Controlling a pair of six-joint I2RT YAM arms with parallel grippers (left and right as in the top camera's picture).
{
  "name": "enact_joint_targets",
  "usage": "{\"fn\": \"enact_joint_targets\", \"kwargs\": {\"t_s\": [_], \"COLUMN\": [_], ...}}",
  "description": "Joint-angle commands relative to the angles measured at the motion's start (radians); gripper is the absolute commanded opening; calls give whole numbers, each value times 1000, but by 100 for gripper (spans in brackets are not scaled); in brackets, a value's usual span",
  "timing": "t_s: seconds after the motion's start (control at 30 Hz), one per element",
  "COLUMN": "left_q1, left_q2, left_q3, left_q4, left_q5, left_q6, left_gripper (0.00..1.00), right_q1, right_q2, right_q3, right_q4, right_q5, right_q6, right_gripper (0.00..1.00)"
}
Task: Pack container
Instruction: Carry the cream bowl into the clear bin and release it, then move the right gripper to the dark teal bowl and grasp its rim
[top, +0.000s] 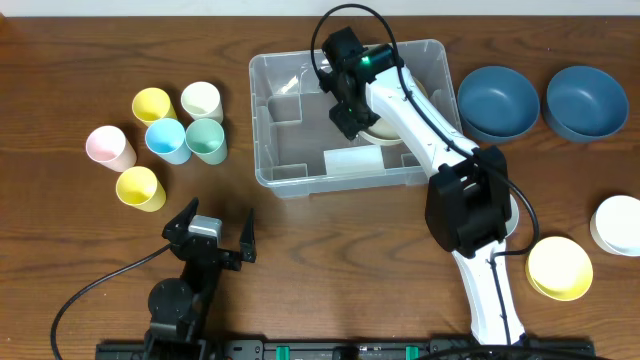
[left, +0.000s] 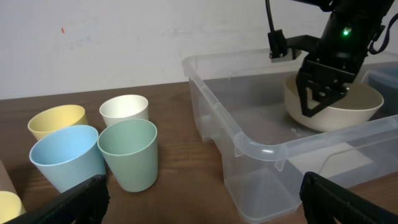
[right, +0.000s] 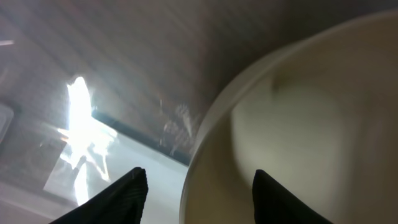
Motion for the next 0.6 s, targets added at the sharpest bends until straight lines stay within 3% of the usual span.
{"fn": "enact_joint_targets", "kwargs": {"t_s": [0.0, 0.23, 0.4, 0.57], "left_q1": [6, 6, 6, 6], "left_q2": [-6, -6, -6, -6], "left_q3": [-17, -17, -17, -17], "left_q4": [-34, -34, -34, -34], "left_q5": [8, 8, 8, 8], "left_q6": [10, 10, 10, 10], "left_gripper": [98, 98, 98, 98], "right_q1": [6, 2, -64, -222], "right_q2": [1, 1, 1, 1], "right_q3": [80, 436, 716, 772], "right_q4": [-51, -301, -449, -512], "right_q5": [10, -11, 1, -26], "right_q6": [13, 55, 169, 366], "right_gripper": [56, 57, 60, 58]}}
